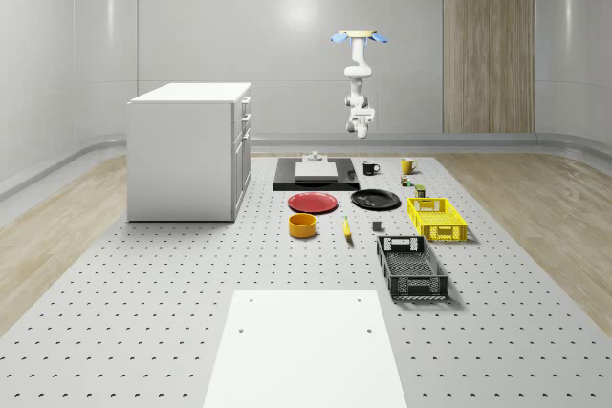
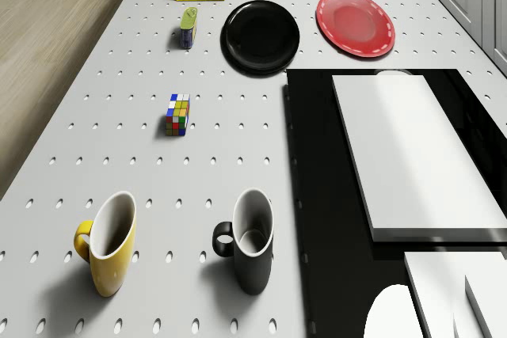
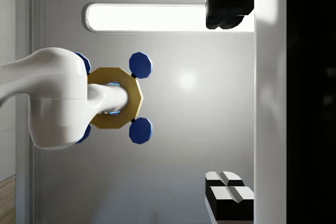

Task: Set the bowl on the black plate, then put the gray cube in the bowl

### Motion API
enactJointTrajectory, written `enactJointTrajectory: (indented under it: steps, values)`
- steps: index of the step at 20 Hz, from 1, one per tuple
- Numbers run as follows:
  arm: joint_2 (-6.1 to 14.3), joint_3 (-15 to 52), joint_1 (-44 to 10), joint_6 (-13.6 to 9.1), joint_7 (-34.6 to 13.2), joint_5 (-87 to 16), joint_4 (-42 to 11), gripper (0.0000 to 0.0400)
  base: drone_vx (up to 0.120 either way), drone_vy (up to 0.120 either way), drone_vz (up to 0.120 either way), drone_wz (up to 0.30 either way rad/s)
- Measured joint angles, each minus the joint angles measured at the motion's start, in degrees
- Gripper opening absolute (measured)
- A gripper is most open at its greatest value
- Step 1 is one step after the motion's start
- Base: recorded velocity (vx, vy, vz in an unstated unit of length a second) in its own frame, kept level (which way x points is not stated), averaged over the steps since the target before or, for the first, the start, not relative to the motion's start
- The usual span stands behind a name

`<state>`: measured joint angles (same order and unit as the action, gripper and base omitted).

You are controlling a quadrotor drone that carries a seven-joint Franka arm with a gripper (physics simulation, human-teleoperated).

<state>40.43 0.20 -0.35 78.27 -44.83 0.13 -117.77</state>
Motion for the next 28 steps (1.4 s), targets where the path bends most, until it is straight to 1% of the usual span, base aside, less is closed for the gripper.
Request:
enactJointTrajectory:
  steps: [6,19,28]
  values:
    - [-0.2,0.0,-0.1,-0.2,0.0,0.0,0.7,0.04,0.12,0.0,0.0,0.0]
    - [0.1,0.1,-0.1,0.2,0.1,0.0,0.6,0.04,0.12,-0.003,0.0,0.0]
    - [0.4,0.3,-0.2,0.6,0.0,-0.3,0.3,0.04,0.12,-0.12,0.0,0.0]
